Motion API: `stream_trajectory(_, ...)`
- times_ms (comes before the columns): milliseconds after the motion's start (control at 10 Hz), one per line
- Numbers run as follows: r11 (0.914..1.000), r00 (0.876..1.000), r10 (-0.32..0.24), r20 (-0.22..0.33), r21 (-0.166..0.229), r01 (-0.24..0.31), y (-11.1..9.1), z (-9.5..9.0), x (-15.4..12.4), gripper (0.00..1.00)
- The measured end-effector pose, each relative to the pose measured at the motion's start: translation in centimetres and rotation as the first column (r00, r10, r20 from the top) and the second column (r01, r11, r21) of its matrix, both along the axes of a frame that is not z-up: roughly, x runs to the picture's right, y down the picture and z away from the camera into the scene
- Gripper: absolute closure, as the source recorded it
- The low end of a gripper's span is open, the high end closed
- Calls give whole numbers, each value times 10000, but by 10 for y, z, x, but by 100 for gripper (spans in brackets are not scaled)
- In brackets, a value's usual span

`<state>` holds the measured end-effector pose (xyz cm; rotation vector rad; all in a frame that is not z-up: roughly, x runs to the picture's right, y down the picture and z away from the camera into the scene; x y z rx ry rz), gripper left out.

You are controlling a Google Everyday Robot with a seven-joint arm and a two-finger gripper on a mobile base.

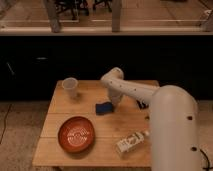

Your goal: Push the eraser across the table

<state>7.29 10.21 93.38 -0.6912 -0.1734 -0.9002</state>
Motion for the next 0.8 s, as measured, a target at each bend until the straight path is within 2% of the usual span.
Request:
stream_trajectory(100, 10000, 10000, -29, 17, -5, 29, 0, 0, -1, 100)
stream_trajectory(500, 9978, 9976, 612, -331, 265, -604, -4, -4, 20, 100)
stream_trajectory(800, 9927, 9921, 1114, -571, 527, -1084, -8, -9, 35, 100)
